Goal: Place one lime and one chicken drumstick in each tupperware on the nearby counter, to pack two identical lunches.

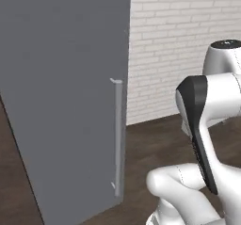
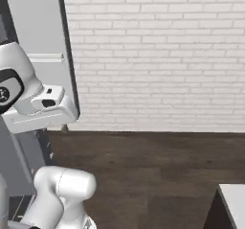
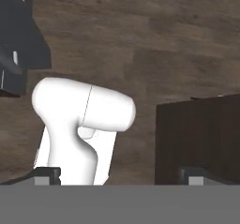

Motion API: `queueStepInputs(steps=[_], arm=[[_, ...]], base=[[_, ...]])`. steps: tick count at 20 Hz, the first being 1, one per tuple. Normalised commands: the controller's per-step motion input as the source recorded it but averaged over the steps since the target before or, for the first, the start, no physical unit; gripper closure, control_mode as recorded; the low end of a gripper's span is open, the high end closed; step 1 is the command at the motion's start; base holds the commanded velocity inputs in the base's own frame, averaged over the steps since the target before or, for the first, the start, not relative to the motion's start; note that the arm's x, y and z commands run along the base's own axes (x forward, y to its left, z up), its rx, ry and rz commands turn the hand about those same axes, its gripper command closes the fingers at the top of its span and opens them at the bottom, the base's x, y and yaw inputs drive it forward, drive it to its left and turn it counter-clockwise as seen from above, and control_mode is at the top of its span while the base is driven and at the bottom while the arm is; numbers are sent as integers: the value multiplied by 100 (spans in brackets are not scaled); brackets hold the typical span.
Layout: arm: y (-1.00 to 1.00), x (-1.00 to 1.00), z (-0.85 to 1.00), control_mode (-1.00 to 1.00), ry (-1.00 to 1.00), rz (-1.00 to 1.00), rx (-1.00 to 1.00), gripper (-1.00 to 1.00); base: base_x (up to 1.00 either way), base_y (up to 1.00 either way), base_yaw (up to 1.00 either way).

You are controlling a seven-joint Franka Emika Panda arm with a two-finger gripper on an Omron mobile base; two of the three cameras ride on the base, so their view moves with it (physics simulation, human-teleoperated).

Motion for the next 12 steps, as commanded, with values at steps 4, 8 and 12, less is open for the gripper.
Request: queueStepInputs(steps=[4, 8, 12], arm=[[0, 0, 0, 100, 0, 0, 0, -100], [0, 0, 0, 100, 0, 0, 0, -100], [0, 0, 0, 100, 0, 0, 0, -100]], base=[[100, -100, 8], [100, -47, 18], [100, -16, 15]])
